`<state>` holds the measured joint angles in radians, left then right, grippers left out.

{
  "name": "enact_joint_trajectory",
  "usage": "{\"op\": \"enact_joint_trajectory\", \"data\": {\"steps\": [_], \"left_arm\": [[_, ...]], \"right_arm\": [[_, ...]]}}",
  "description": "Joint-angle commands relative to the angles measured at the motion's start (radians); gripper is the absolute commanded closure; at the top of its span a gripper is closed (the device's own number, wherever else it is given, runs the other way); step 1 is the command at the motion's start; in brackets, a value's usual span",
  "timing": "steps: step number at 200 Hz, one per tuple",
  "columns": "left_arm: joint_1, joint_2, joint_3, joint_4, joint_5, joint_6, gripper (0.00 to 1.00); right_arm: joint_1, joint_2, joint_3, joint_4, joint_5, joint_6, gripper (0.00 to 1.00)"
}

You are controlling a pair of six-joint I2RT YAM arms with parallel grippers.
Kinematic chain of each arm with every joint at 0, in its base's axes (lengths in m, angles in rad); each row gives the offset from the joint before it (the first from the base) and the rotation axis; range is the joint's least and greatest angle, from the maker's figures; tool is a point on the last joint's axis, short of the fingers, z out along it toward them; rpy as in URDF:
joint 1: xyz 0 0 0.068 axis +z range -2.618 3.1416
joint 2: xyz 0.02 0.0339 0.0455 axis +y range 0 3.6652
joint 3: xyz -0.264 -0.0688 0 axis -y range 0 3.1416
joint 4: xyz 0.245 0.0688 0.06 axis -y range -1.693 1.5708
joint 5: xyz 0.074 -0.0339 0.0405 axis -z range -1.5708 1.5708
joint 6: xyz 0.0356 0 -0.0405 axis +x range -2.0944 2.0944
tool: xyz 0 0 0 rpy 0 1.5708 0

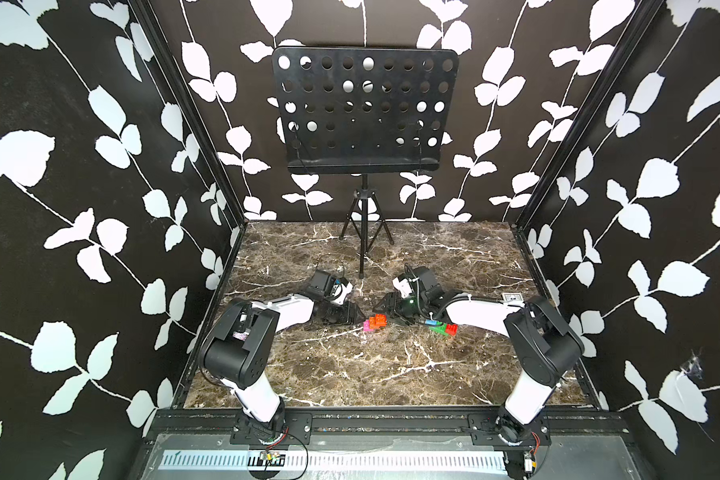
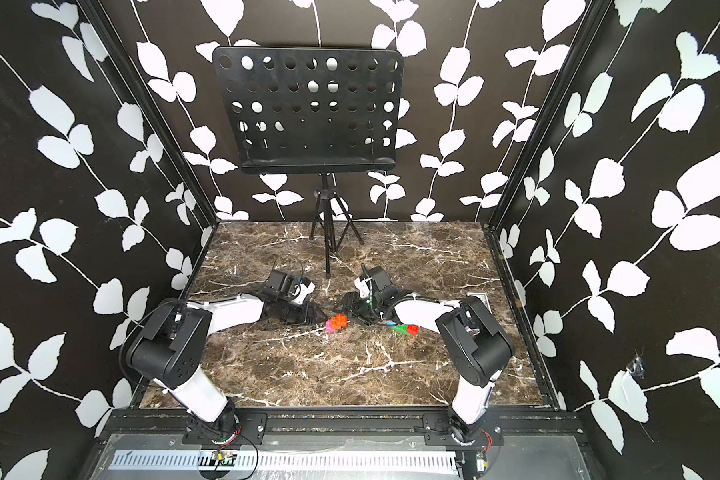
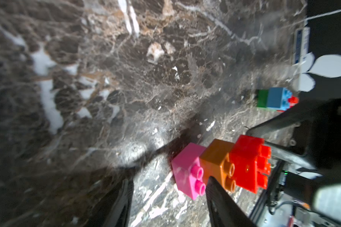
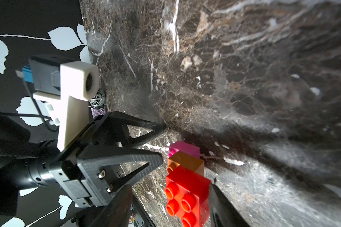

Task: Assemble the letter y with lego
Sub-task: Adjust the lego brick at the center of the board.

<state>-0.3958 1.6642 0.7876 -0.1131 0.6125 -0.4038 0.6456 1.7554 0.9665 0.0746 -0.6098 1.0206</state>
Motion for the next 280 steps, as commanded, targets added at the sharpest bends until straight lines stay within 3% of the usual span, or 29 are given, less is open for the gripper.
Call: {"op": "enact_joint_trajectory", "data": {"steps": [1, 55, 280], "left_arm": [[0.011, -0.046, -0.045, 0.109, 0.108, -0.069, 0.38], [0.009, -0.023, -0.109, 0.269, 0.2, -0.155, 0.38], [-0.026, 0.033, -0.111, 0.185, 0.101, -0.086, 0.47]], "right_arm": [[0.009, -0.017, -0.011, 0.044, 0.013, 0.024, 0.4], [0.011, -0.016, -0.01, 0.039, 0.012, 0.024, 0.4], [0.02, -0.017, -0.012, 0.036, 0.005, 0.028, 0.4]]}}
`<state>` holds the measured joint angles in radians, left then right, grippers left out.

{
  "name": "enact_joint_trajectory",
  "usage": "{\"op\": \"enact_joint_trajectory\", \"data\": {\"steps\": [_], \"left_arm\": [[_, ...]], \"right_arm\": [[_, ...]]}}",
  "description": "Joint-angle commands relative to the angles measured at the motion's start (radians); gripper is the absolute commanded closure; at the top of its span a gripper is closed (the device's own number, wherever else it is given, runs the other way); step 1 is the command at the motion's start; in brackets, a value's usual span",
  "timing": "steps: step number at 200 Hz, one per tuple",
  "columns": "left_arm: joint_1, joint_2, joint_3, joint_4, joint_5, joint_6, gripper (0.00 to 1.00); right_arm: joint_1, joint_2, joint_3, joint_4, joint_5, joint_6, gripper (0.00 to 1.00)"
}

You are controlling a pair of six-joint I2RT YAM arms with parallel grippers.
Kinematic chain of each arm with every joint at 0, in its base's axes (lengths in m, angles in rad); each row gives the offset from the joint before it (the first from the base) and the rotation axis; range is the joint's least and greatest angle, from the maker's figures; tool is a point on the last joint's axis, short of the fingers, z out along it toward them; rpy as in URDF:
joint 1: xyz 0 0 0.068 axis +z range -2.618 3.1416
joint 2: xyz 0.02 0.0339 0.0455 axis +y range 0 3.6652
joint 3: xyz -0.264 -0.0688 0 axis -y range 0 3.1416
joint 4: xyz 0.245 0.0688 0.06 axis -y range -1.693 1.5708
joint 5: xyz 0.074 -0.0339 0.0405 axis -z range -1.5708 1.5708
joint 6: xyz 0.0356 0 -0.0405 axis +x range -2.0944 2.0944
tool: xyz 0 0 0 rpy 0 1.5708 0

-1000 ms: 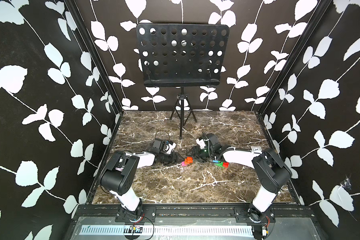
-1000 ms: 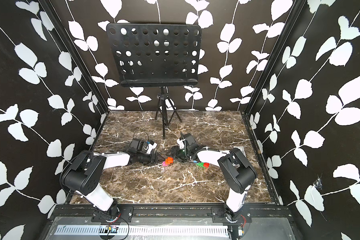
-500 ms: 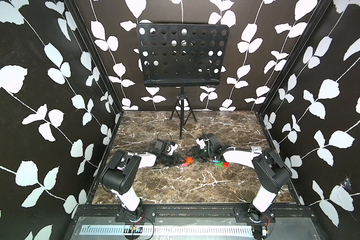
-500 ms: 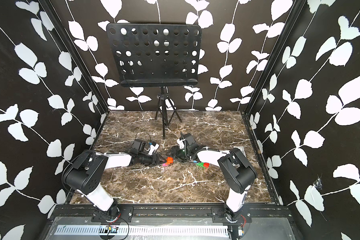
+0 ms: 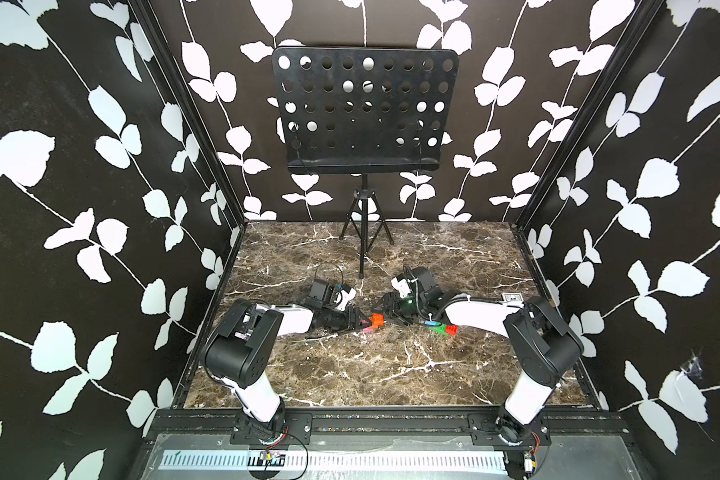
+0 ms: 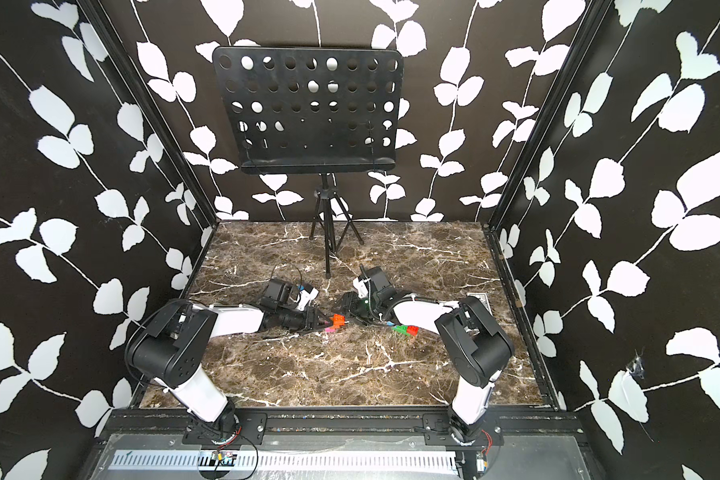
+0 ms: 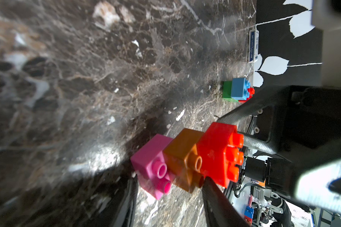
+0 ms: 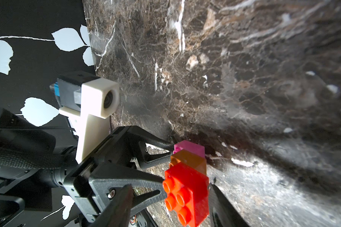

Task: Assemble the letter y with lego
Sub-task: Adjust the lego brick at the center of the board.

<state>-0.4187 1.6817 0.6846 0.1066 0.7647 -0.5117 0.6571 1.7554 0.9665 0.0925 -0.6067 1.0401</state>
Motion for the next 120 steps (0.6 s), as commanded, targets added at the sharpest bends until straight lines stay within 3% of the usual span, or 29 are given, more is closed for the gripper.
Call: {"op": "enact_joint_trajectory", "data": {"steps": [1, 54, 90, 120], "left_arm": [[-0.003, 0.017, -0.008, -0.036, -0.051, 0.023, 0.47], [-0.003, 0.033, -0.02, -0.055, -0.08, 0.053, 0.49], [-0.003, 0.044, -0.02, -0.046, -0.081, 0.05, 0.5], [-0.003, 0.056, -0.016, -0.036, -0.08, 0.042, 0.5]], "right_arm": [[0.009, -0.017, -0.012, 0.017, 0.002, 0.008, 0.4], [0.002, -0.067, 0.043, -0.116, 0.048, -0.1, 0.39], [-0.055, -0.147, 0.123, -0.357, 0.109, -0.292, 0.41], [-0.155, -0.221, 0.154, -0.577, 0.144, -0.537, 0.44]]}}
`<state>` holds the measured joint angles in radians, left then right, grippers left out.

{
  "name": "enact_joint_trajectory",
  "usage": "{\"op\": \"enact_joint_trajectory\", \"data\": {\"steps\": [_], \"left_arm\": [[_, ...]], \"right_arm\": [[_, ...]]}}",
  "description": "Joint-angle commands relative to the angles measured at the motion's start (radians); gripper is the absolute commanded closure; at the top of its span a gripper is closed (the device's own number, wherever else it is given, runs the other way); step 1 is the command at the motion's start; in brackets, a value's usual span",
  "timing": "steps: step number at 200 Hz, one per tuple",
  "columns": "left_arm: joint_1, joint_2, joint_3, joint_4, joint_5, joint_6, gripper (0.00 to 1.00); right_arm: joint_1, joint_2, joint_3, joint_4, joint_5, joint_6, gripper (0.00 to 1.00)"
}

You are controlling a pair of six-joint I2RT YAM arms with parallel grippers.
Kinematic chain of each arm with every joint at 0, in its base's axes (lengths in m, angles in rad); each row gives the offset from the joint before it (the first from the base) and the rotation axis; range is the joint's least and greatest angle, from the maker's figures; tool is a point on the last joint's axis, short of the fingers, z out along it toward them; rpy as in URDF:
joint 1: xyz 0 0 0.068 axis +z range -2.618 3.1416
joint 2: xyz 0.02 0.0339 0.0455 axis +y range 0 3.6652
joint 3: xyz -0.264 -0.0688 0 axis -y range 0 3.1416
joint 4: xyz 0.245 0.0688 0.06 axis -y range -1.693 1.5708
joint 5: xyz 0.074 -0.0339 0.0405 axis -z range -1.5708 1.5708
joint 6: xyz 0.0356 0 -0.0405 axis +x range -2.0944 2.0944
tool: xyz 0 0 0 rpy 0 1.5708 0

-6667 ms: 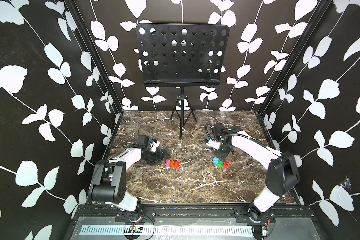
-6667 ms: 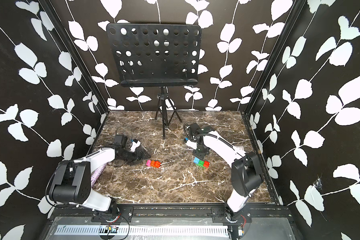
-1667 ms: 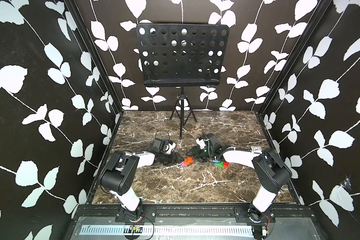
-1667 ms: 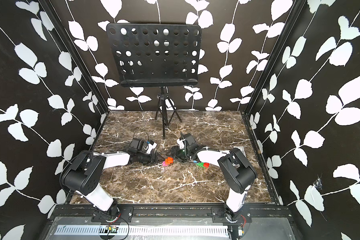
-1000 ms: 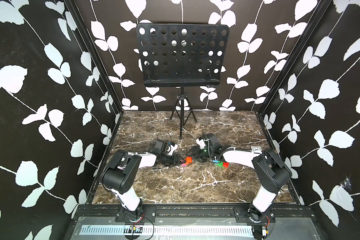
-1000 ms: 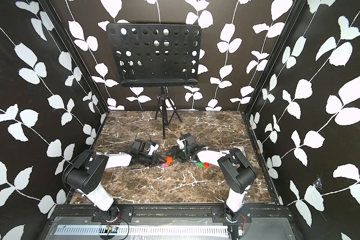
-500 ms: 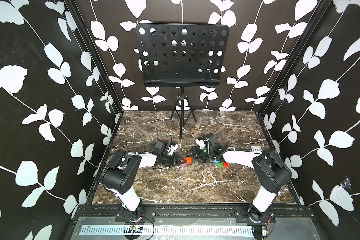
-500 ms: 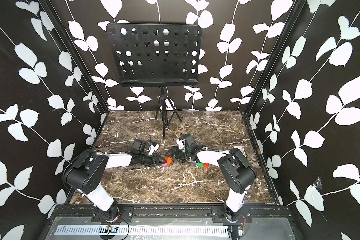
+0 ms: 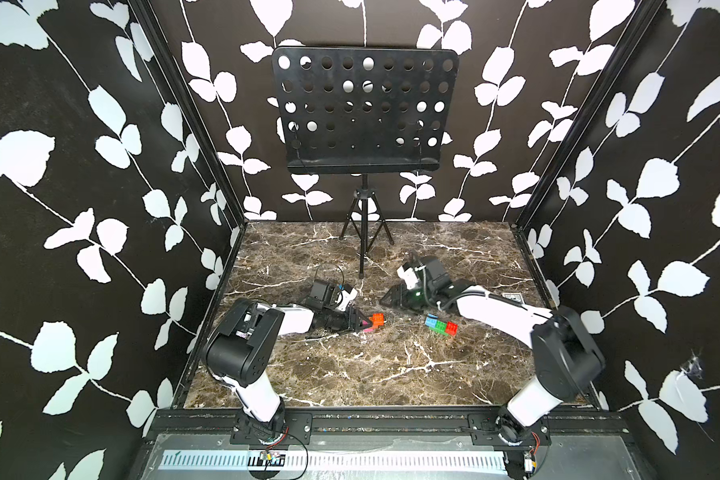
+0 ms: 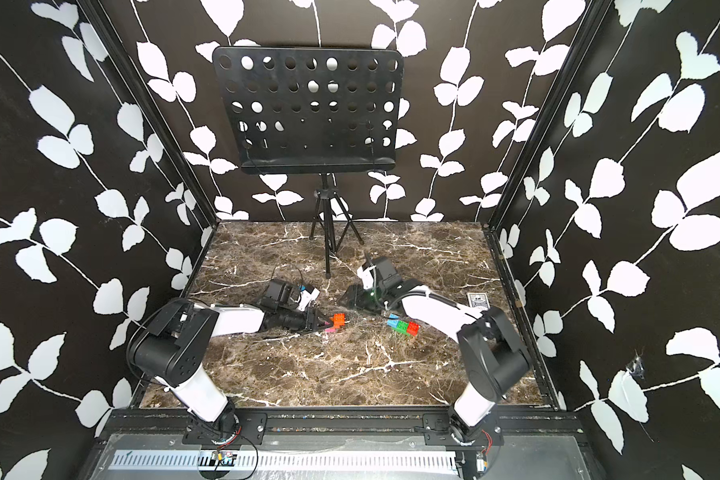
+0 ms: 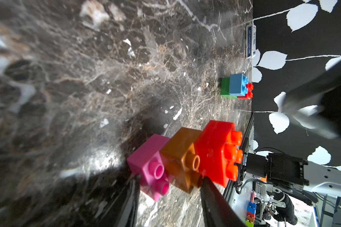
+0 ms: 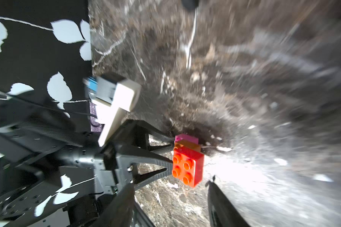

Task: Assemble the letter y with lego
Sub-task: Adjust the lego brick at the center of the board, then pick up the lego brick from the center of the board.

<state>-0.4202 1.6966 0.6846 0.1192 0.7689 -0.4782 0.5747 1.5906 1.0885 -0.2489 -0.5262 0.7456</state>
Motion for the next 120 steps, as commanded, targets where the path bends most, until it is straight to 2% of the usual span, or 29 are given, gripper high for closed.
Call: {"op": "enact_joint_trajectory", "data": {"steps": [1, 36, 61, 90, 120], "left_arm": [[-0.002, 0.041, -0.016, -0.049, -0.084, 0.008, 0.5], [-0.001, 0.039, -0.017, -0.038, -0.087, 0.003, 0.5], [-0.002, 0.048, -0.013, -0.029, -0.086, -0.002, 0.51], [-0.003, 0.056, -0.007, -0.024, -0.085, -0.005, 0.51], [-0.003, 0.052, -0.01, -0.015, -0.085, -0.015, 0.51]], "right_arm": [[-0.075, -0.057, 0.034, -0.244, 0.066, -0.253, 0.44], [-0.119, -0.07, 0.124, -0.555, 0.326, -0.683, 0.44], [-0.12, -0.046, 0.125, -0.654, 0.474, -0.943, 0.44], [-0.12, 0.047, 0.14, -0.741, 0.572, -1.087, 0.44], [-0.12, 0.12, 0.163, -0.747, 0.55, -1.141, 0.45]]}}
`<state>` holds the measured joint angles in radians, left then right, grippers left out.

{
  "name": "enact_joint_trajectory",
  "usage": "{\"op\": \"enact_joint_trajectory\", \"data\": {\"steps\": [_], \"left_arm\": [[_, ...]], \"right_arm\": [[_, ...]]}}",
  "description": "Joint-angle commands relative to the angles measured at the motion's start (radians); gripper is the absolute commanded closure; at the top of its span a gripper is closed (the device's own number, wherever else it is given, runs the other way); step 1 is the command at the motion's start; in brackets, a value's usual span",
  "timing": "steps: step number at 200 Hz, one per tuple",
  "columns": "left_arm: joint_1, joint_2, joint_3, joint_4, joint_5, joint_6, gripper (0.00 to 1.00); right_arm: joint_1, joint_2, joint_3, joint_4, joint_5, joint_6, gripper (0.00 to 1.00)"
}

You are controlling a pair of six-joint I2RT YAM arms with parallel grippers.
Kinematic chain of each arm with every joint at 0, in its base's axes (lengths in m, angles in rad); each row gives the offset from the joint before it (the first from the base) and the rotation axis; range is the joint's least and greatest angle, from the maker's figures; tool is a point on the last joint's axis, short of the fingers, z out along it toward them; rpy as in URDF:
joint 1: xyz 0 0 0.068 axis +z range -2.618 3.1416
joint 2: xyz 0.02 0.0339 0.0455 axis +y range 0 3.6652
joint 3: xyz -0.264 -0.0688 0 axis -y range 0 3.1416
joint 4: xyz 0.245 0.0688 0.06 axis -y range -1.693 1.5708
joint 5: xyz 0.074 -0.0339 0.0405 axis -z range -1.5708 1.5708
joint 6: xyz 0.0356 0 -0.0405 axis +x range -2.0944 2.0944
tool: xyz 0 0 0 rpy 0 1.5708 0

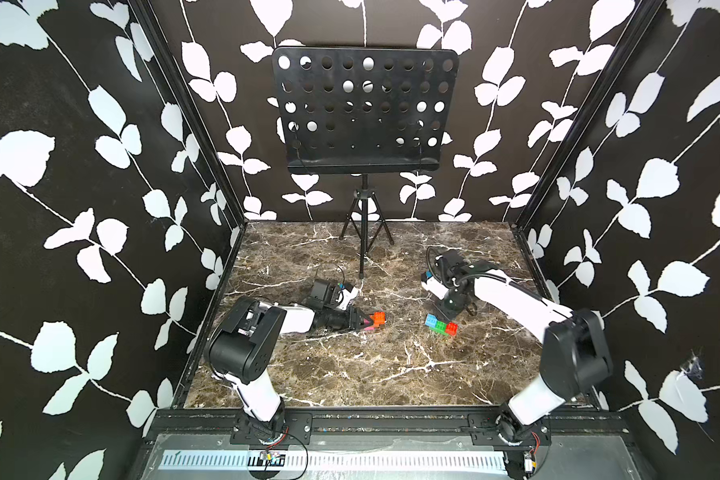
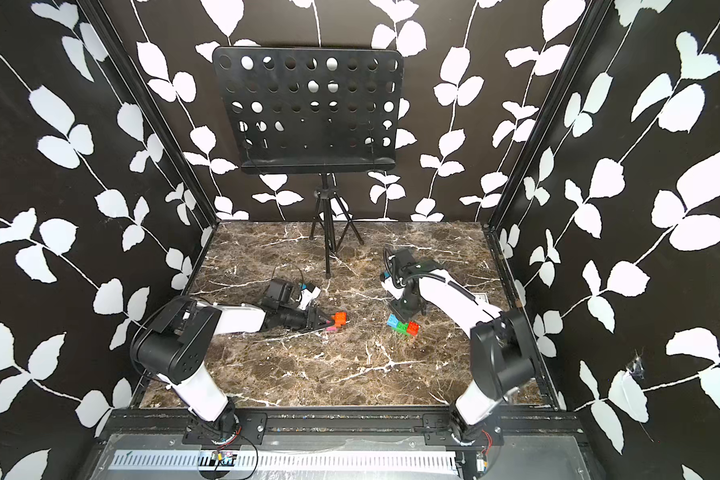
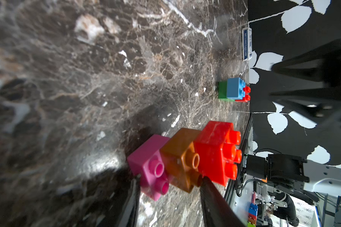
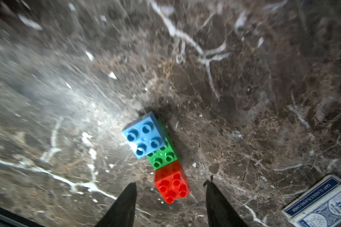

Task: Assemble the letter y with lego
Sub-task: Pick up the lego brick from the center of the board.

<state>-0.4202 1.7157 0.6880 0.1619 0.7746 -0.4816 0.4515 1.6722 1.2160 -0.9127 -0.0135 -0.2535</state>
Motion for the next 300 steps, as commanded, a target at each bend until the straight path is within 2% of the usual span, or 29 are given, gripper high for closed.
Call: {"op": "enact_joint_trajectory", "data": {"steps": [1, 78, 116, 197, 300], "left_arm": [[-0.003, 0.034, -0.013, -0.057, -0.09, -0.012, 0.51], [-0.003, 0.022, -0.015, -0.059, -0.095, -0.012, 0.52], [-0.003, 0.019, -0.015, -0.06, -0.095, -0.006, 0.52], [-0.003, 0.01, -0.014, -0.068, -0.099, -0.001, 0.52], [-0.002, 0.01, -0.015, -0.067, -0.093, 0.003, 0.51]], "right_arm": [[0.004, 0.04, 0.036, -0.083, 0.035, -0.143, 0.45], [0.008, 0.085, 0.028, -0.043, -0.081, -0.206, 0.48], [0.019, 0.106, 0.022, -0.014, -0.087, -0.22, 0.49], [0.032, 0.156, -0.006, 0.017, -0.024, -0.236, 0.51], [0.035, 0.148, -0.041, 0.069, 0.031, -0.244, 0.64]]}}
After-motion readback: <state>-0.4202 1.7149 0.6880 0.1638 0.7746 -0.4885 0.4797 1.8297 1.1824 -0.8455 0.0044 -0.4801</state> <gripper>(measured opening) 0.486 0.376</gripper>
